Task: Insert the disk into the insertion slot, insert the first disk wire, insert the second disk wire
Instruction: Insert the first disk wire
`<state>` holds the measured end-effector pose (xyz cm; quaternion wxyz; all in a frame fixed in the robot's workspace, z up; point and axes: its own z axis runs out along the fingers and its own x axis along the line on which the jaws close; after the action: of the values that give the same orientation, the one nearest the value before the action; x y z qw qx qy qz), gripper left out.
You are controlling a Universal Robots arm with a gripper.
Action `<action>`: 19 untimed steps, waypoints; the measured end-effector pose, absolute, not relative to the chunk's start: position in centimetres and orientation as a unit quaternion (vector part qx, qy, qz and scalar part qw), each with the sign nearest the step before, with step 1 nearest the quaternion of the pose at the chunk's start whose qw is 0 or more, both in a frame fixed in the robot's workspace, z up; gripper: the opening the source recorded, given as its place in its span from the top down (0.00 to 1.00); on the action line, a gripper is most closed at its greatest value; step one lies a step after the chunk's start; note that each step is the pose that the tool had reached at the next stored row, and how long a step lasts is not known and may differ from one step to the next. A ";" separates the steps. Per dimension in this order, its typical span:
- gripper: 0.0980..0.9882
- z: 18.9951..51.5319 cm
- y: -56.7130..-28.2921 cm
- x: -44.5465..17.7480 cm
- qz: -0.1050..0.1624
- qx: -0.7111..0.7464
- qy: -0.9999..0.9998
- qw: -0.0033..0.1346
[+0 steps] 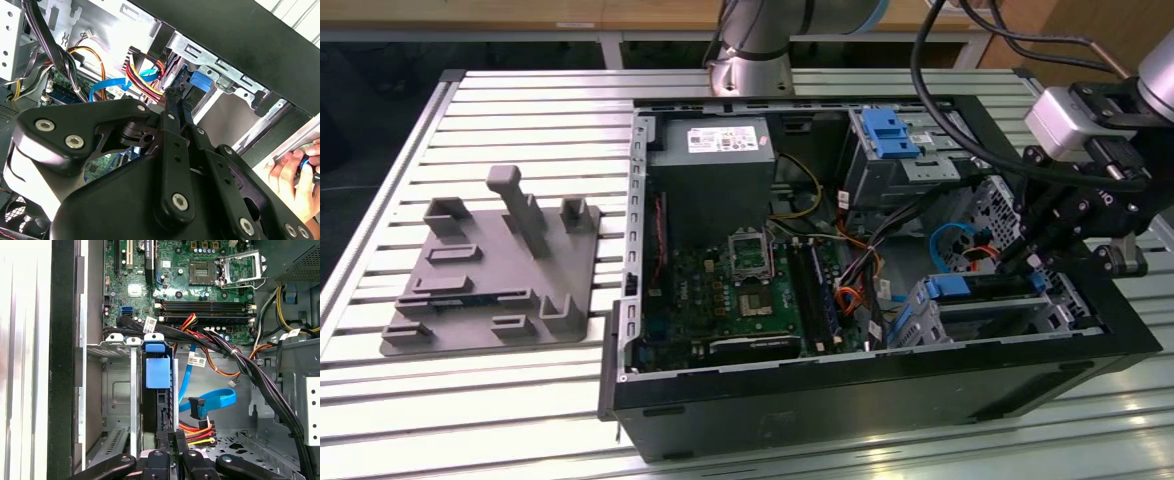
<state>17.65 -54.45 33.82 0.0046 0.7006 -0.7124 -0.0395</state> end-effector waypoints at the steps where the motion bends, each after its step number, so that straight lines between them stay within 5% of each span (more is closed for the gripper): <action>1: 0.93 33.8 -54.5 17.7 -0.039 0.701 -0.712 0.005; 19: 0.93 33.7 -54.8 17.7 -0.039 0.701 -0.712 0.005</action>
<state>17.65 -54.83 33.74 0.0046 0.7006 -0.7124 -0.0394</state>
